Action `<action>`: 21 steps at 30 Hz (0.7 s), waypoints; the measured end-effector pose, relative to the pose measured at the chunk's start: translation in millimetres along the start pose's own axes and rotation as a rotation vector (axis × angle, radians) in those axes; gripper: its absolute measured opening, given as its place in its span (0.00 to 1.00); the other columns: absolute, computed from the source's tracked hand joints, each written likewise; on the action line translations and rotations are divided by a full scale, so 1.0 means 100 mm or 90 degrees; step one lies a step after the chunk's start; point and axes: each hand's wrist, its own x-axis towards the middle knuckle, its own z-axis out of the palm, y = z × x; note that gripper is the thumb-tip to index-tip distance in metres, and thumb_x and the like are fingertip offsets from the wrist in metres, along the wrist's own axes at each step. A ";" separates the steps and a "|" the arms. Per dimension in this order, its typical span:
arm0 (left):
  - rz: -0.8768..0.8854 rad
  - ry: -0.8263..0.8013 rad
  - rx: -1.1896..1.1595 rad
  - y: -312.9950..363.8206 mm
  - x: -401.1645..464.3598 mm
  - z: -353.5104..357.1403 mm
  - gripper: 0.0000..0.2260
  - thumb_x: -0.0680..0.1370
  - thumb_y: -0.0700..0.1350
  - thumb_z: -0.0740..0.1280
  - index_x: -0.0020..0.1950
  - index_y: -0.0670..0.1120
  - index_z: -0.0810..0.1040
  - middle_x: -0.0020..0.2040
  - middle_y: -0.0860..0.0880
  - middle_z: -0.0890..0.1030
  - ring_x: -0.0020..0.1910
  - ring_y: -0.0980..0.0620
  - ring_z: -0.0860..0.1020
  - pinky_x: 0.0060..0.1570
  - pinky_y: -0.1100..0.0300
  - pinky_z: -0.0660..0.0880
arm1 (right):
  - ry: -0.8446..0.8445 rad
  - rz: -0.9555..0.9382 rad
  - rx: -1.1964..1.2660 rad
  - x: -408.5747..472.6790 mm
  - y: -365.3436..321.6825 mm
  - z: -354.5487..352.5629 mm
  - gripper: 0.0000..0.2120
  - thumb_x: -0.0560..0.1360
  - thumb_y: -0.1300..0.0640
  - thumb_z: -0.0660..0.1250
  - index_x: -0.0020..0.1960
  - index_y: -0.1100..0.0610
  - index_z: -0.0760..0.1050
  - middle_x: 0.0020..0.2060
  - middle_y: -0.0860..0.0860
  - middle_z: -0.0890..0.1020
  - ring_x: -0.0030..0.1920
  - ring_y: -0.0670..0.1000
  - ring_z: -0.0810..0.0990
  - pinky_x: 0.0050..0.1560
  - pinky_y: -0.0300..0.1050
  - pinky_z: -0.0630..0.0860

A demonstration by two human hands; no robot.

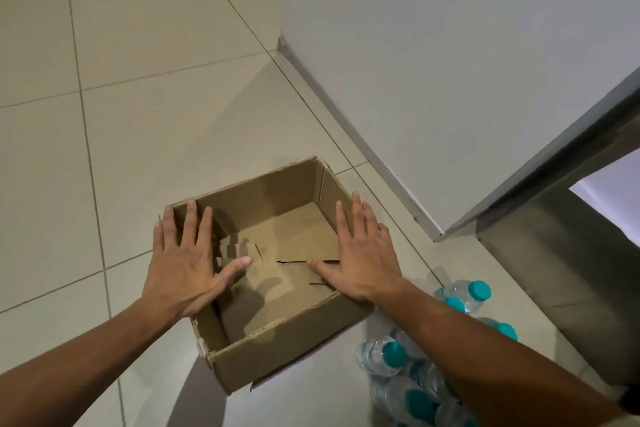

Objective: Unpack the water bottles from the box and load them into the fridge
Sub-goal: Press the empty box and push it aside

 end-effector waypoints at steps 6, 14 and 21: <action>0.002 -0.030 0.007 0.00 -0.03 -0.07 0.49 0.72 0.78 0.45 0.81 0.44 0.50 0.80 0.41 0.43 0.78 0.38 0.39 0.76 0.38 0.45 | -0.015 -0.003 -0.033 -0.05 -0.04 -0.10 0.51 0.71 0.21 0.43 0.81 0.53 0.35 0.79 0.60 0.34 0.80 0.62 0.42 0.75 0.63 0.56; 0.015 -0.033 -0.011 -0.04 -0.05 -0.07 0.46 0.73 0.76 0.48 0.80 0.44 0.53 0.81 0.41 0.45 0.79 0.37 0.42 0.75 0.36 0.47 | -0.029 0.008 -0.009 -0.05 -0.05 -0.16 0.51 0.70 0.21 0.48 0.82 0.50 0.40 0.80 0.60 0.37 0.80 0.63 0.45 0.74 0.63 0.57; 0.010 -0.037 -0.036 0.09 0.04 -0.11 0.46 0.73 0.76 0.47 0.79 0.44 0.54 0.79 0.35 0.47 0.77 0.32 0.48 0.73 0.34 0.47 | -0.052 0.027 -0.045 -0.05 -0.07 -0.15 0.50 0.70 0.21 0.49 0.82 0.48 0.41 0.79 0.59 0.34 0.80 0.62 0.43 0.75 0.63 0.55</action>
